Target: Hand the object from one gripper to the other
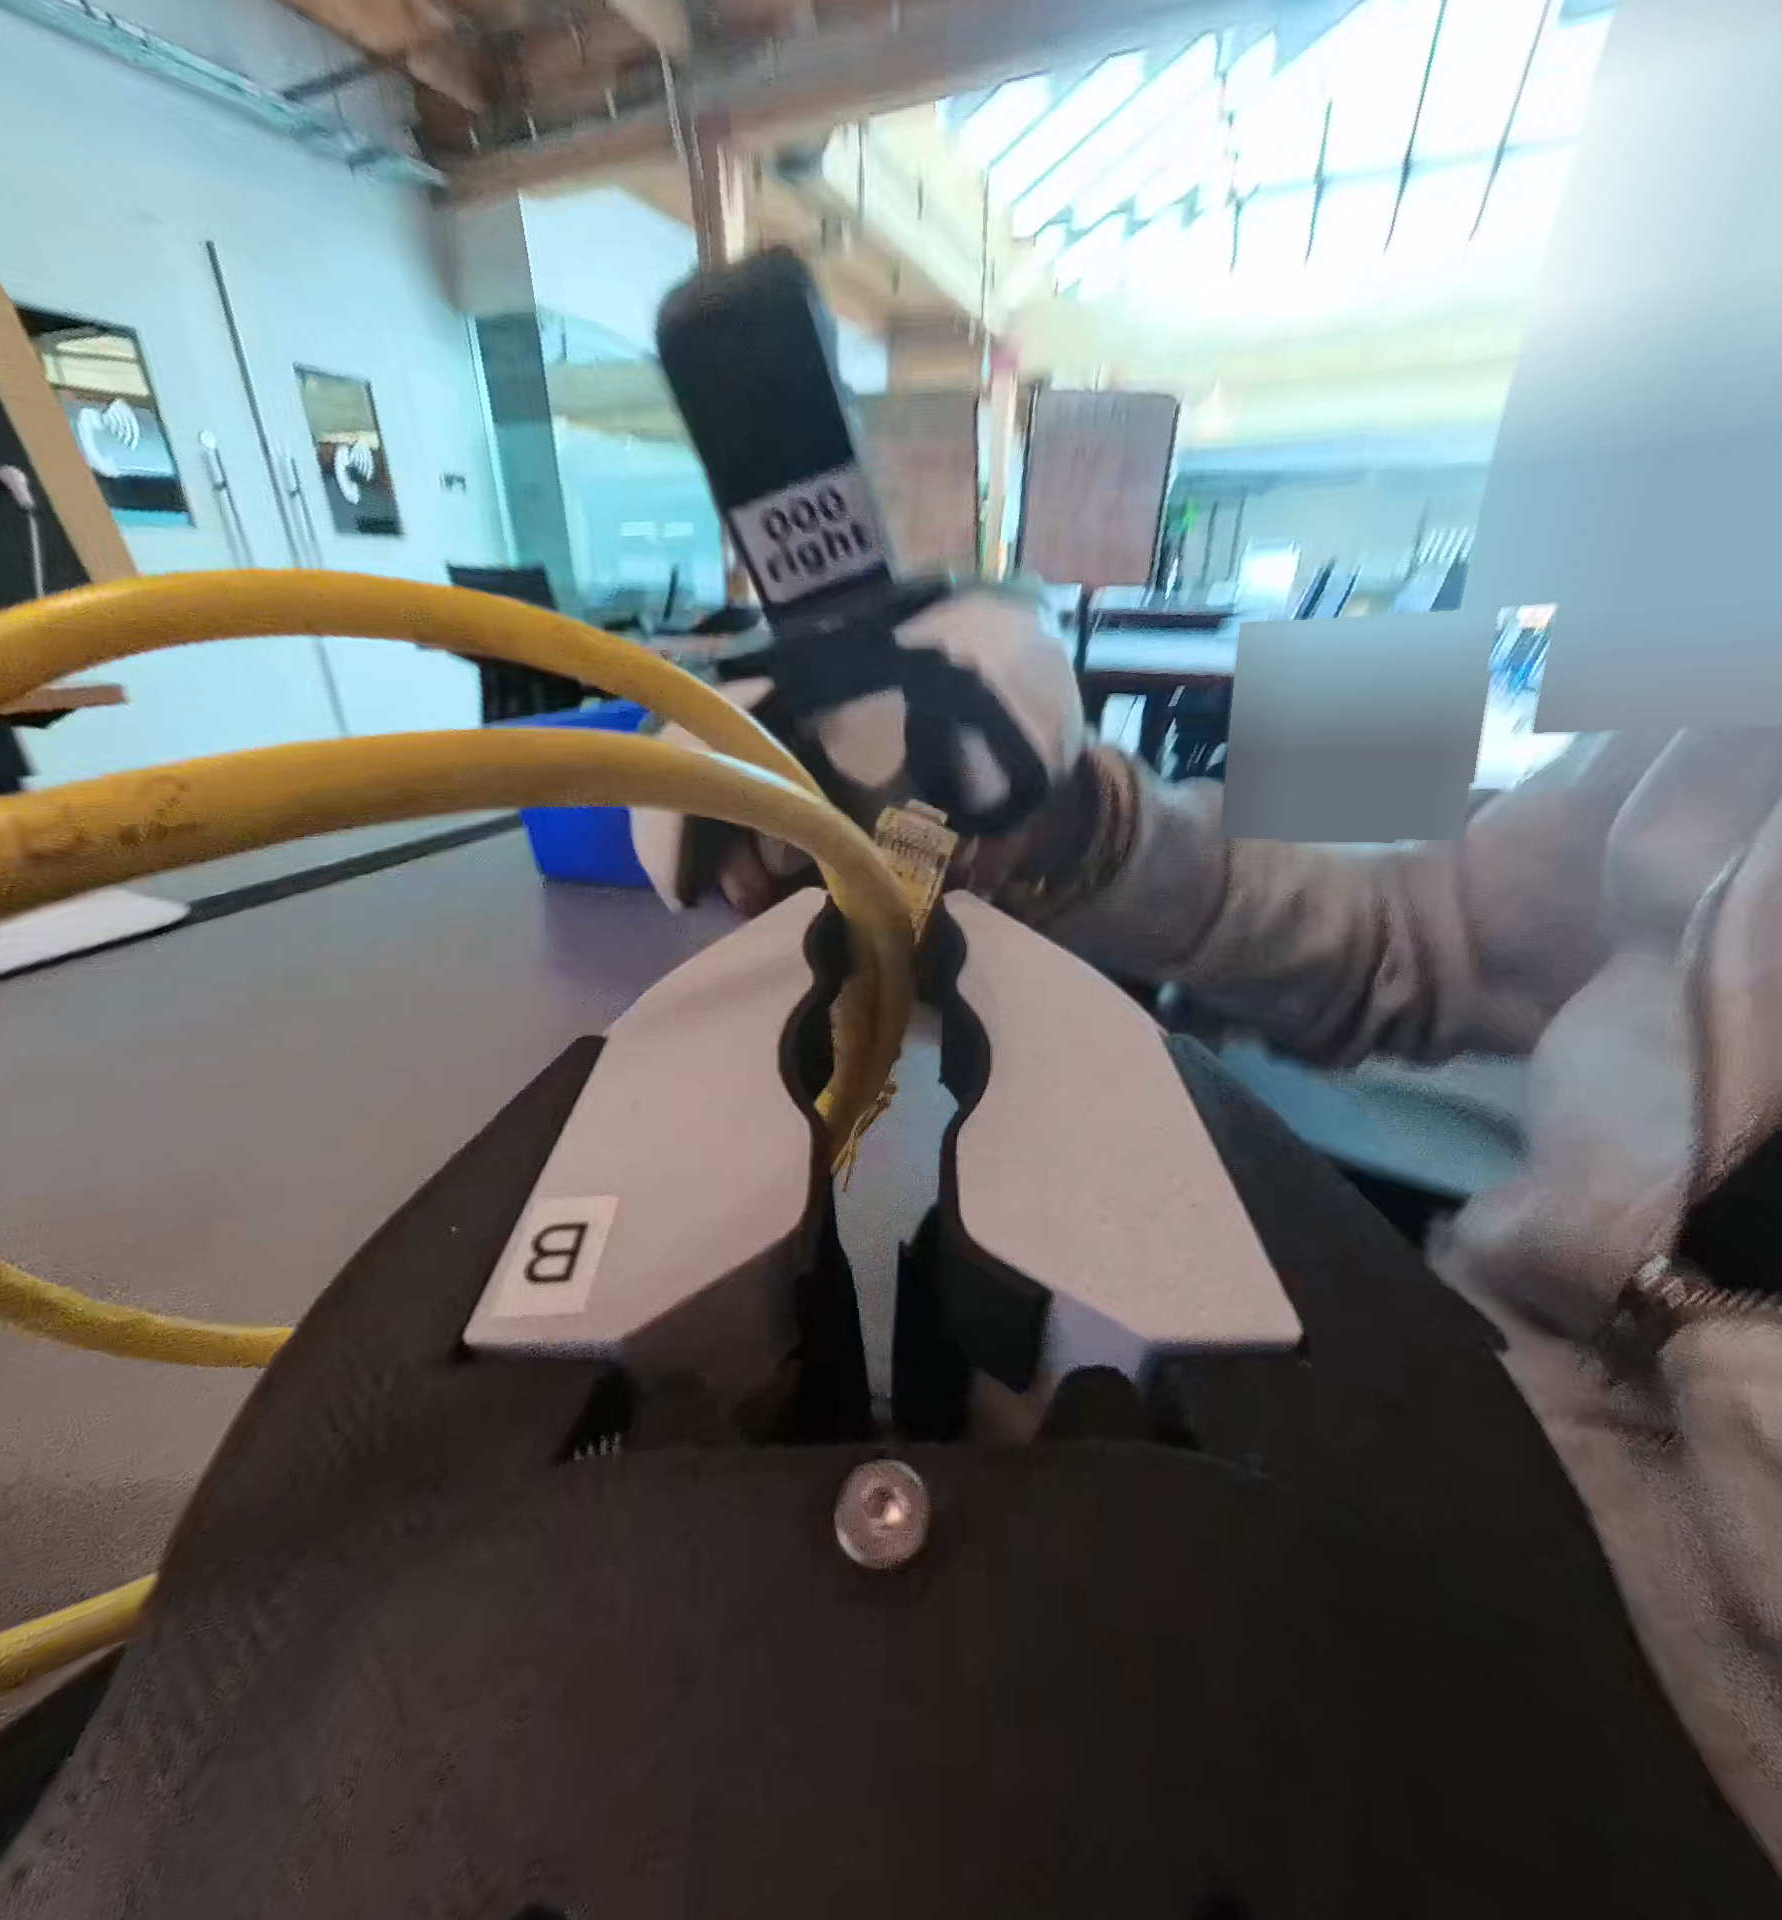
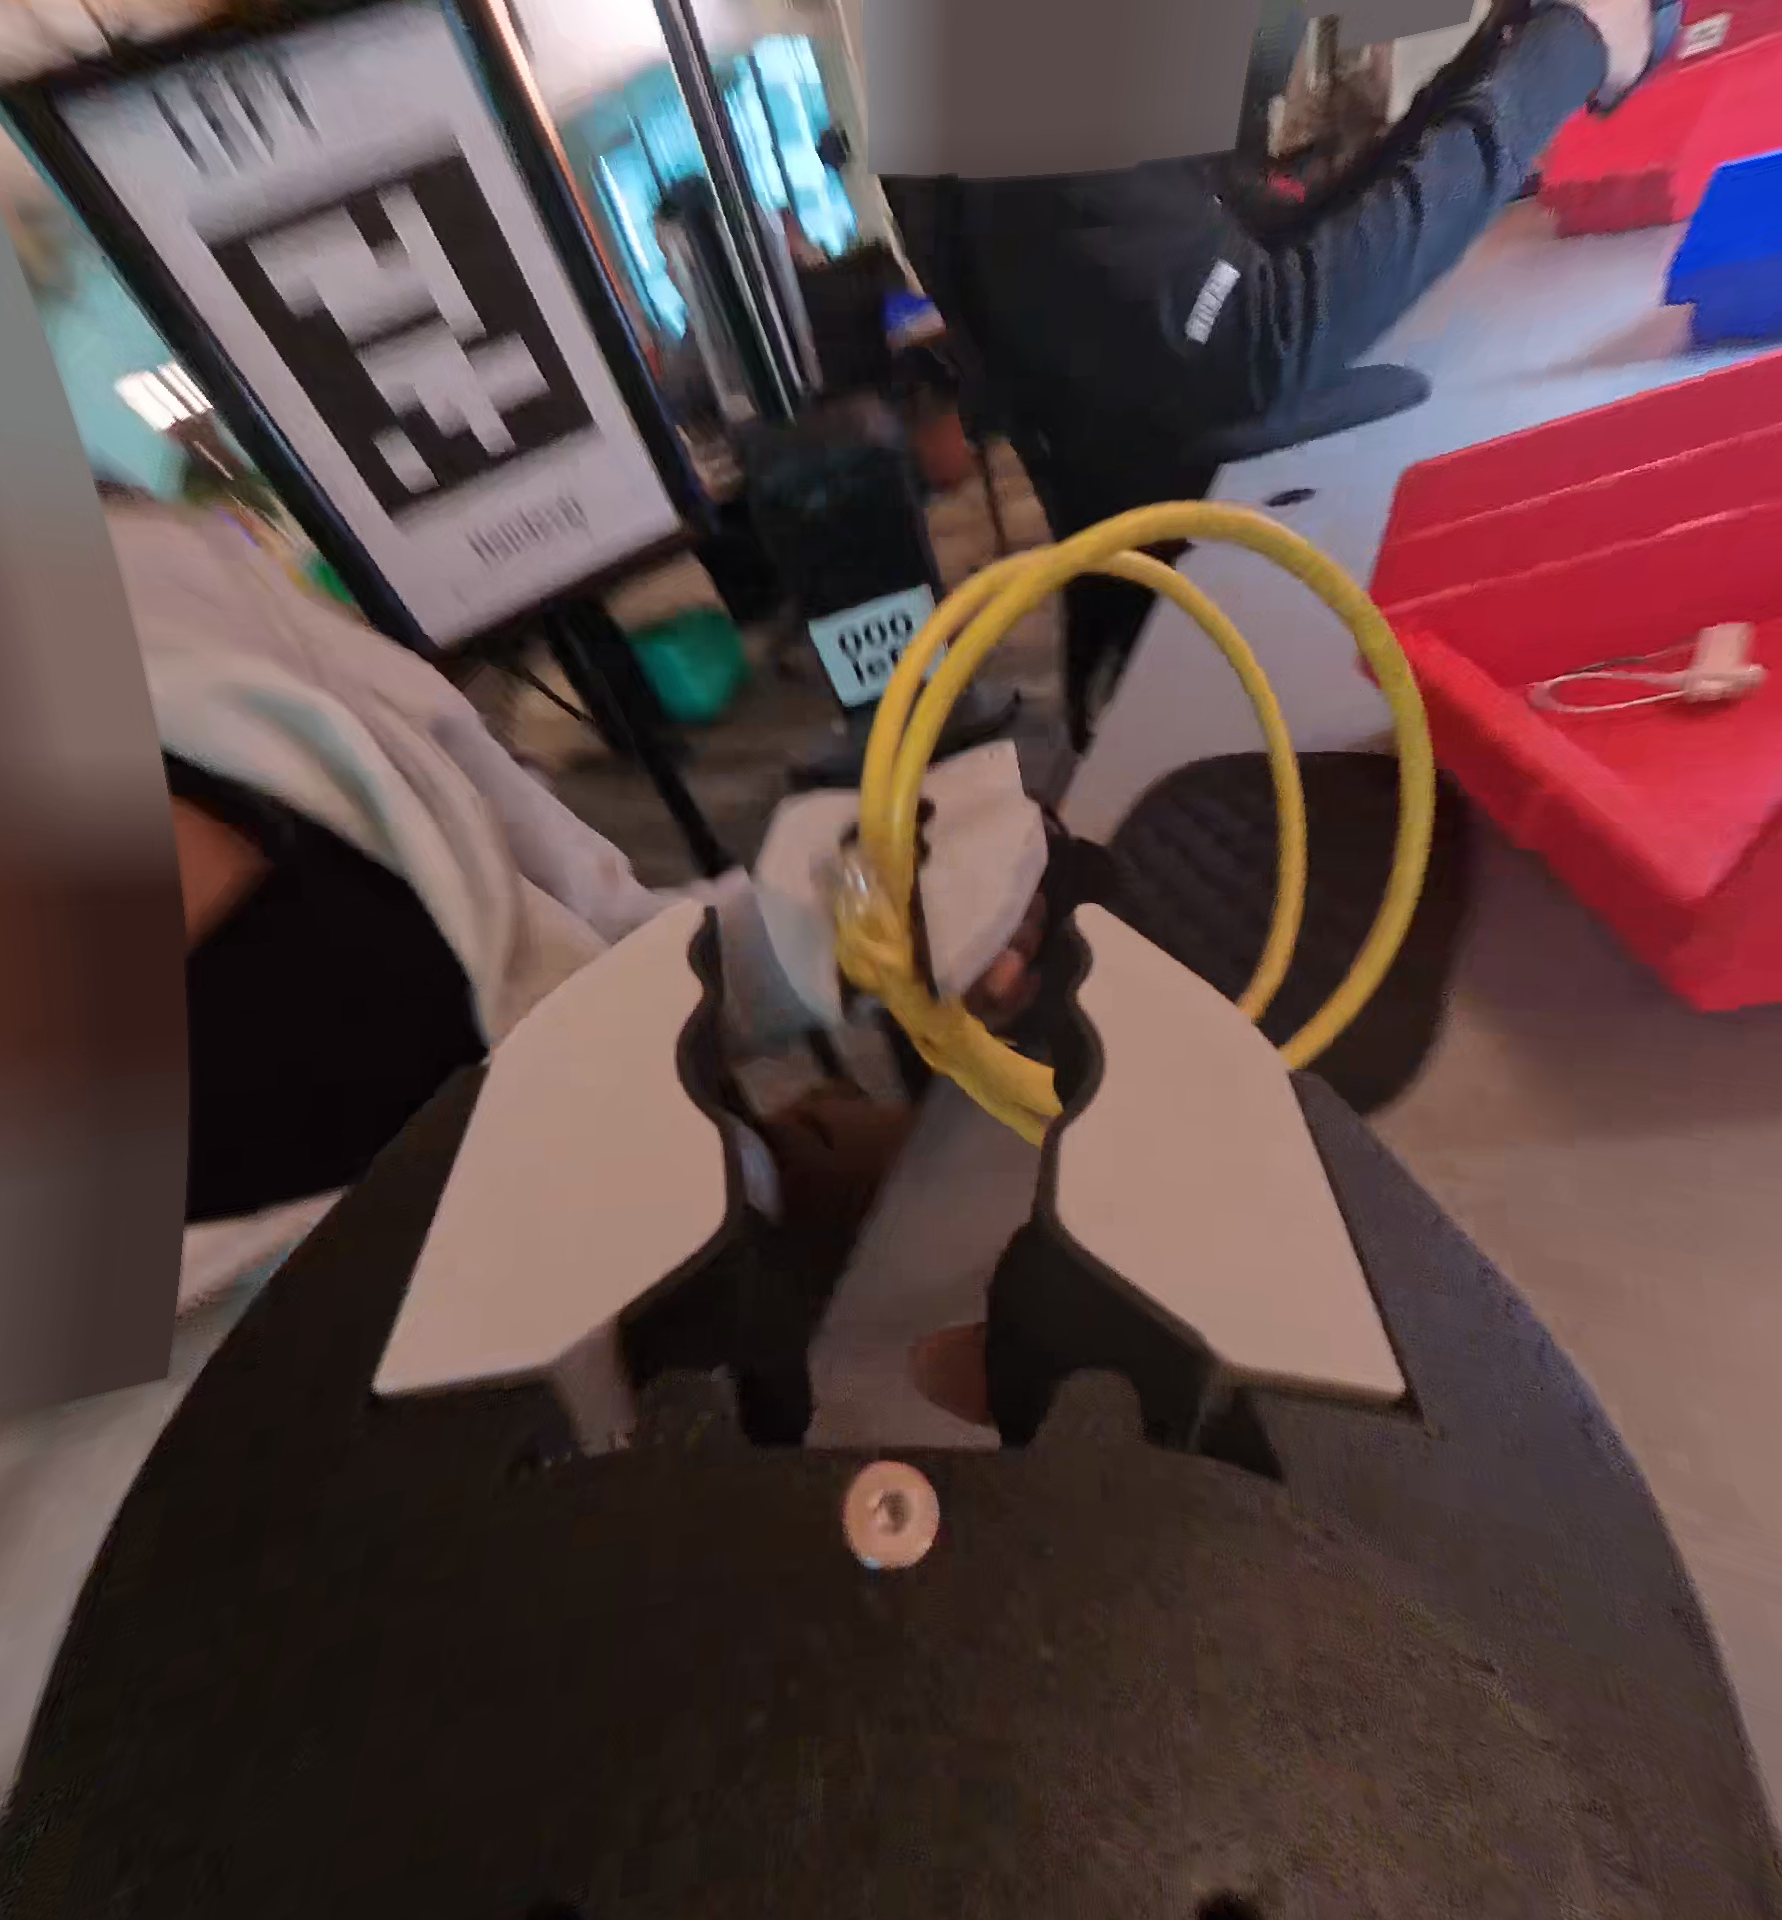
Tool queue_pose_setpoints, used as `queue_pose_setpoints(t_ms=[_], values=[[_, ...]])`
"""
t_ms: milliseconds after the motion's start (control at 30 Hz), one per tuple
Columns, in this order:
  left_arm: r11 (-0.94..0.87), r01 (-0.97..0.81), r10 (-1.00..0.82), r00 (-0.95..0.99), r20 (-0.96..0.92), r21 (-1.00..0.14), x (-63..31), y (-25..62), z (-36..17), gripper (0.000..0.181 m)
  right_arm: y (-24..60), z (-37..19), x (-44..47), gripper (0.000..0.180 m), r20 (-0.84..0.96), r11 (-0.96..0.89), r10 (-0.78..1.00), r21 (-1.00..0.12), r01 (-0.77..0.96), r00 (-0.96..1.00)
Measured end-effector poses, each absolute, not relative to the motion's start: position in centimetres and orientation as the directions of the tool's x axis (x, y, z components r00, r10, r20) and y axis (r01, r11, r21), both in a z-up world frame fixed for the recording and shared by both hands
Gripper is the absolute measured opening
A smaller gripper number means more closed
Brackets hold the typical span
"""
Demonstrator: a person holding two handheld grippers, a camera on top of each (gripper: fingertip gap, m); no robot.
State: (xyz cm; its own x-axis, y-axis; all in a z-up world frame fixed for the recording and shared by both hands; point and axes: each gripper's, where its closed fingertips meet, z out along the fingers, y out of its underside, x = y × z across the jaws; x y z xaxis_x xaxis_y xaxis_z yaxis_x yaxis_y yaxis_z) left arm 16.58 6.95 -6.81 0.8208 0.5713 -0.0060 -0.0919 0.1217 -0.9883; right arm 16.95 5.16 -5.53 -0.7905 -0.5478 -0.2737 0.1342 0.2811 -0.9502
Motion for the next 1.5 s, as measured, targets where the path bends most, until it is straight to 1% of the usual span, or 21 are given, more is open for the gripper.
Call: queue_pose_setpoints(t_ms=[67, 133, 167, 200, 267, 400, 500, 633, 733, 800, 900, 933, 1000, 1133, 1167, 1200, 1233, 1333, 1400, 1433, 1500], values=[[-0.029, -0.124, 0.587, 0.801, -0.117, -0.992, 16.4, 7.6, -8.2, 0.016, 5.0, -5.0, 16.8, 0.064, -0.429, 0.312, -0.559, -0.902, 0.299, -0.710], [-0.141, -0.131, 0.583, 0.790, -0.189, -0.981, 16.3, 8.3, -9.4, 0.016, 4.5, -5.2, 17.0, 0.063, -0.519, 0.346, -0.560, -0.855, 0.387, -0.646], [-0.175, -0.136, 0.583, 0.784, -0.214, -0.975, 16.2, 8.6, -9.8, 0.017, 4.4, -5.3, 17.2, 0.059, -0.549, 0.361, -0.564, -0.835, 0.414, -0.616], [-0.204, -0.143, 0.584, 0.776, -0.237, -0.969, 16.0, 8.8, -10.1, 0.017, 4.3, -5.3, 17.6, 0.048, -0.570, 0.370, -0.576, -0.821, 0.435, -0.586], [-0.262, -0.143, 0.582, 0.766, -0.274, -0.955, 15.9, 9.1, -10.7, 0.016, 4.6, -4.8, 18.2, 0.034, -0.571, 0.359, -0.616, -0.816, 0.453, -0.542], [-0.293, -0.140, 0.608, 0.736, -0.297, -0.946, 15.5, 9.0, -10.9, 0.021, 4.8, -4.9, 18.2, 0.006, -0.457, 0.296, -0.625, -0.889, 0.350, -0.633], [-0.218, -0.139, 0.600, 0.761, -0.245, -0.966, 15.8, 9.2, -10.4, 0.028, 5.2, -4.2, 18.3, 0.005, -0.354, 0.223, -0.643, -0.935, 0.276, -0.679], [-0.019, -0.091, 0.584, 0.807, -0.085, -0.996, 16.3, 8.3, -8.7, 0.036, 5.3, -4.4, 18.5, 0.005, -0.232, 0.192, -0.623, -0.971, 0.142, -0.747], [0.117, -0.084, 0.499, 0.866, -0.015, -0.990, 17.8, 7.8, -7.0, 0.042, 5.2, -5.0, 18.7, 0.005, -0.174, 0.189, -0.611, -0.979, 0.071, -0.772], [0.270, -0.005, 0.415, 0.903, 0.112, -0.963, 18.5, 7.0, -5.5, 0.049, 5.2, -5.6, 18.9, 0.005, -0.128, 0.191, -0.612, -0.981, 0.011, -0.780], [0.499, 0.163, 0.279, 0.900, 0.336, -0.851, 18.2, 5.1, -3.6, 0.050, 5.1, -7.1, 19.3, 0.005, -0.003, 0.202, -0.614, -0.967, -0.154, -0.789], [0.540, 0.197, 0.251, 0.890, 0.380, -0.818, 17.9, 4.7, -3.3, 0.050, 5.1, -7.8, 19.4, 0.005, 0.047, 0.210, -0.611, -0.953, -0.219, -0.790], [0.589, 0.227, 0.243, 0.866, 0.438, -0.775, 17.2, 4.1, -3.2, 0.038, 4.9, -8.9, 19.5, 0.005, 0.129, 0.227, -0.610, -0.917, -0.329, -0.782], [0.547, 0.185, 0.274, 0.882, 0.383, -0.816, 17.5, 4.8, -3.5, 0.016, 4.5, -10.5, 18.9, 0.006, 0.199, 0.278, -0.578, -0.863, -0.421, -0.792], [0.509, 0.173, 0.286, 0.890, 0.356, -0.843, 17.8, 5.3, -3.7, 0.010, 4.6, -10.6, 18.9, 0.012, 0.193, 0.279, -0.584, -0.864, -0.418, -0.788], [0.460, 0.163, 0.310, 0.892, 0.330, -0.873, 17.9, 5.8, -4.1, 0.004, 4.7, -10.3, 19.1, 0.023, 0.168, 0.269, -0.588, -0.882, -0.387, -0.791], [0.402, 0.143, 0.346, 0.891, 0.295, -0.904, 17.9, 6.2, -4.7, 0.004, 4.7, -9.5, 19.1, 0.033, 0.121, 0.254, -0.589, -0.911, -0.325, -0.799], [0.170, 0.083, 0.458, 0.876, 0.154, -0.982, 17.7, 7.2, -6.8, 0.004, 5.4, -6.0, 18.7, 0.051, -0.131, 0.228, -0.609, -0.973, -0.015, -0.782], [0.041, 0.046, 0.476, 0.878, 0.060, -0.998, 18.0, 8.2, -7.7, 0.004, 5.6, -4.4, 18.0, 0.059, -0.311, 0.241, -0.612, -0.949, 0.202, -0.727], [-0.016, 0.037, 0.480, 0.877, 0.024, -0.999, 18.1, 8.7, -8.2, 0.004, 5.5, -4.1, 17.9, 0.061, -0.375, 0.255, -0.620, -0.927, 0.275, -0.689], [-0.136, 0.049, 0.487, 0.873, -0.024, -0.990, 18.1, 9.6, -9.6, 0.004, 5.2, -4.3, 18.4, 0.062, -0.454, 0.294, -0.628, -0.890, 0.348, -0.632]])
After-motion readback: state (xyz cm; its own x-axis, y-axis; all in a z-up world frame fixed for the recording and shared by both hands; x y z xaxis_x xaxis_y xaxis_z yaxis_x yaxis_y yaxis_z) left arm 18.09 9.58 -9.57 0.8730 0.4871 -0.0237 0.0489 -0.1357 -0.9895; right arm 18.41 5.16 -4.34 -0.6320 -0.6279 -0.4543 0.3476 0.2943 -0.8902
